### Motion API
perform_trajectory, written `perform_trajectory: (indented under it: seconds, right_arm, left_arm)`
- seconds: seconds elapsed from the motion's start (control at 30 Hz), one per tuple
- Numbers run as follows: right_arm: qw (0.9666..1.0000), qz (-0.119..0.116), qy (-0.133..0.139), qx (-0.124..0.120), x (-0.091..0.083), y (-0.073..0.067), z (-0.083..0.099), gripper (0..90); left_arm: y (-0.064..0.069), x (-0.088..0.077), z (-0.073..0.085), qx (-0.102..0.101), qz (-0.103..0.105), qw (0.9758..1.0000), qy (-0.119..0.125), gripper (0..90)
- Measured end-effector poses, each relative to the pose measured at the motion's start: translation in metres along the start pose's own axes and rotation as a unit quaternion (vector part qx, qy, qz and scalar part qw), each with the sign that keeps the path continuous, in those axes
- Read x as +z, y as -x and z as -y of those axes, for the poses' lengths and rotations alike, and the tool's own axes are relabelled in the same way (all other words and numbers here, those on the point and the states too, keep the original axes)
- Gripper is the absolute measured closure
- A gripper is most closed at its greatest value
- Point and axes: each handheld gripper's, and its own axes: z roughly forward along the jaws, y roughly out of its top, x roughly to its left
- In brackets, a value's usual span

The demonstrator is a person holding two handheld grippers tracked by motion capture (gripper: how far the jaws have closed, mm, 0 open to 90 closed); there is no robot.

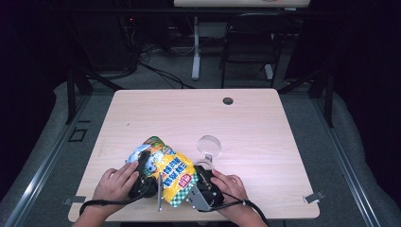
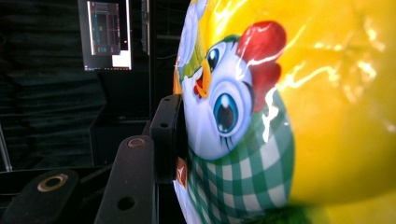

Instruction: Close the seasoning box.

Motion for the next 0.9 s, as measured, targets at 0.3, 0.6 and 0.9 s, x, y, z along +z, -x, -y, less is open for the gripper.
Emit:
perform_trajectory:
  seconds: [0.3, 0.6, 0.9]
  right_arm:
    - [1.0000, -0.001, 0.000, 0.007, 0.0008, 0.0002, 0.0018, 70.6]
    - [0.9998, -0.005, 0.004, 0.017, 0.0016, -0.0002, 0.0037, 70.6]
    - [0.9997, -0.006, 0.000, 0.022, 0.0010, 0.0005, 0.0034, 70.6]
  left_arm:
    - [-0.0032, -0.0031, -0.0016, 0.012, -0.004, 0.9999, -0.001, 60.9]
    - [-0.0033, -0.0036, -0.0029, 0.019, -0.005, 0.9998, 0.001, 61.1]
    - [-0.0053, -0.0046, -0.0036, 0.022, -0.006, 0.9997, 0.000, 61.3]
